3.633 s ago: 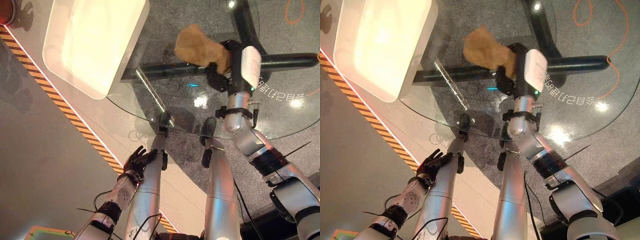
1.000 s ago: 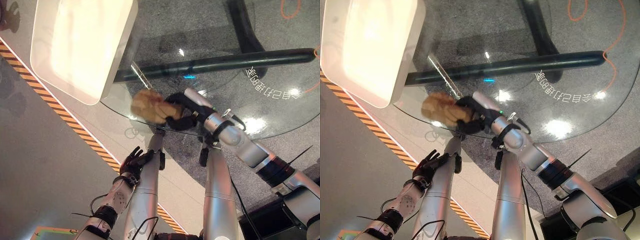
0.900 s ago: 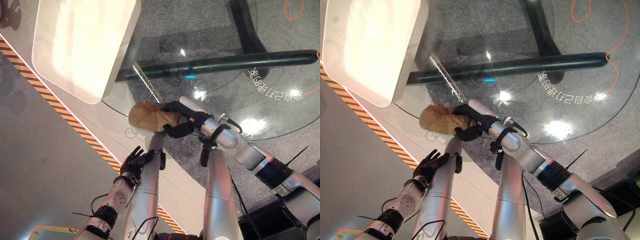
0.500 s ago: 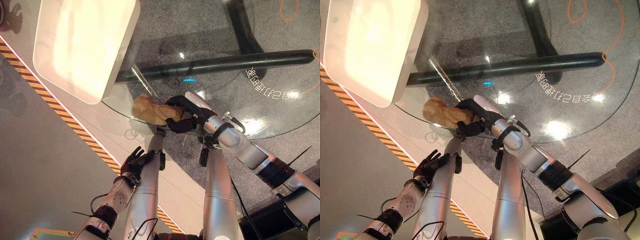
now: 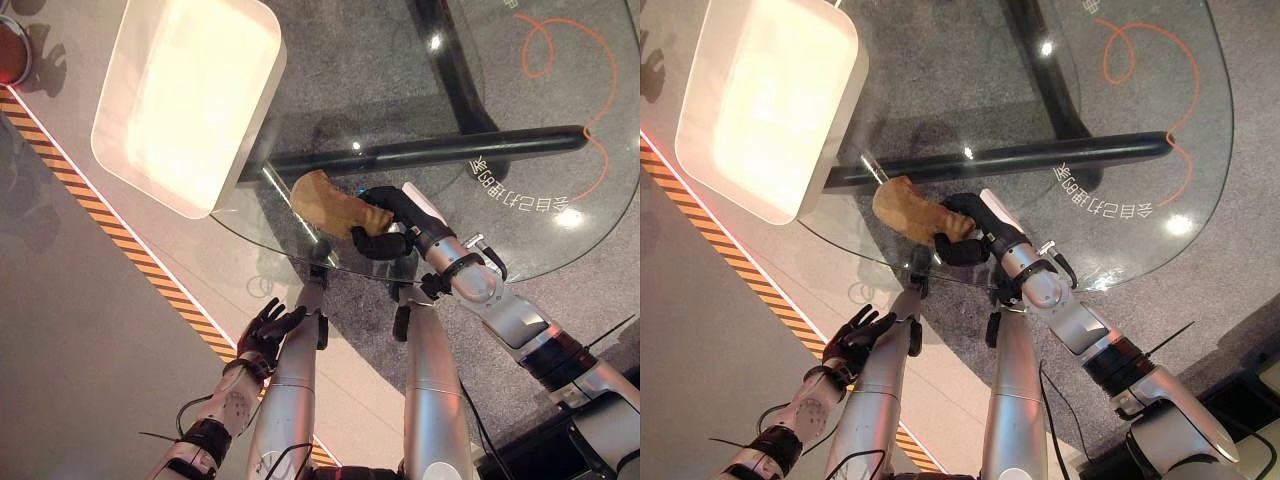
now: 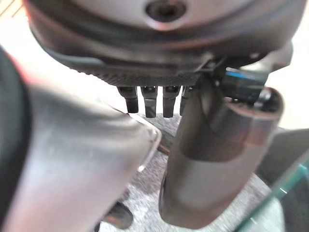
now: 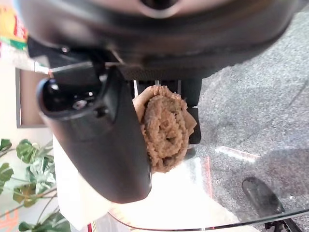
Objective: Wipe the table with a cloth and put it in the basket.
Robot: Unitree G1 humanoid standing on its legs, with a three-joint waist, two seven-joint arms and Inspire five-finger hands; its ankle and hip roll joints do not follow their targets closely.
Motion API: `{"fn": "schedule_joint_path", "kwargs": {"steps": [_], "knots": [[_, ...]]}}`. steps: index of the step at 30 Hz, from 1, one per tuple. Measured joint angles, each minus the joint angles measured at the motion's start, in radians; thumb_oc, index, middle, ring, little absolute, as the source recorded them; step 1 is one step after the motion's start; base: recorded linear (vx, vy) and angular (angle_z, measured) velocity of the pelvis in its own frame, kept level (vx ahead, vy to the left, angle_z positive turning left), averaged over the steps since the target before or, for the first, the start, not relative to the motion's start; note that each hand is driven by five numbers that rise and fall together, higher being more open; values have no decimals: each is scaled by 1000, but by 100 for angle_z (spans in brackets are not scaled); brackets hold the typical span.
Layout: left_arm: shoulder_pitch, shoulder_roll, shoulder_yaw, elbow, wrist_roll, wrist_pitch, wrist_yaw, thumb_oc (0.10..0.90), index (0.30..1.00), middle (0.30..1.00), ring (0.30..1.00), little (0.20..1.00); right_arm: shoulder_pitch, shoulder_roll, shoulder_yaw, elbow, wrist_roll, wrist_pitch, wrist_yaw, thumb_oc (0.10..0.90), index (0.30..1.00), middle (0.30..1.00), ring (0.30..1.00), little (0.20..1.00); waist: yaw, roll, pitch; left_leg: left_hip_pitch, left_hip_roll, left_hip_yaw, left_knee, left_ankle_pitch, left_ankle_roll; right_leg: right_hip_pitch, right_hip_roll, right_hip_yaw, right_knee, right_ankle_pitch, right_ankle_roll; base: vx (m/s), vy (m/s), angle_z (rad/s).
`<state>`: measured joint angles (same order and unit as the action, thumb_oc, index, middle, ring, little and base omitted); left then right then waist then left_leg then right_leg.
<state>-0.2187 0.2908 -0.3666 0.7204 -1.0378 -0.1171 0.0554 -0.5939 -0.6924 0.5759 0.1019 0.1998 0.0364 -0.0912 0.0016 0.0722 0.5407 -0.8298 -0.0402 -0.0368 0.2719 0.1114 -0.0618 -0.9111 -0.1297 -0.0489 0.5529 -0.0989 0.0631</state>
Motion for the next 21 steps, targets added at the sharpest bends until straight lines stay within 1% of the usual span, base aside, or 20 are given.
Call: {"fn": "schedule_joint_path", "kwargs": {"steps": [5, 10, 16, 18, 21], "knots": [[41, 10, 43, -82, -35, -47, -32, 800, 900, 900, 900, 900, 58, 0, -39, -3, 0, 0, 12, 100, 300, 300, 300, 200, -1, 0, 0, 50, 1, 0, -15, 0, 0, 50, 0, -3, -16, -1, 1, -28, -14, 0], [102, 35, 60, -203, -111, -59, -89, 800, 900, 900, 900, 900, 126, -6, -78, -18, 0, -1, 13, 100, 300, 300, 300, 200, 0, -1, 1, 94, 0, -5, -31, 1, 2, 96, -3, -10, -27, -4, 4, -32, -42, 3], [113, 41, 64, -306, -193, -48, -96, 800, 900, 900, 900, 900, 193, -3, -129, -55, 11, -8, 7, 100, 300, 300, 300, 200, 5, -2, 1, 131, 0, -19, -44, 3, 3, 139, -3, -25, -39, -7, 3, -27, -42, 5], [116, 42, 64, -345, -229, -41, -122, 800, 900, 900, 900, 900, 215, 5, -158, -65, 37, -27, 0, 100, 300, 300, 300, 200, 6, -2, 1, 140, 0, -23, -44, 3, 3, 149, -3, -27, -39, -9, 4, -8, -24, 5], [132, 44, 70, -409, -268, -12, -166, 800, 900, 900, 900, 900, 252, 15, -204, -90, 54, -49, -14, 100, 300, 300, 300, 200, 6, -4, 2, 149, 0, -26, -44, 2, 3, 163, -3, -30, -44, -9, 4, -1, -7, 1]]}}
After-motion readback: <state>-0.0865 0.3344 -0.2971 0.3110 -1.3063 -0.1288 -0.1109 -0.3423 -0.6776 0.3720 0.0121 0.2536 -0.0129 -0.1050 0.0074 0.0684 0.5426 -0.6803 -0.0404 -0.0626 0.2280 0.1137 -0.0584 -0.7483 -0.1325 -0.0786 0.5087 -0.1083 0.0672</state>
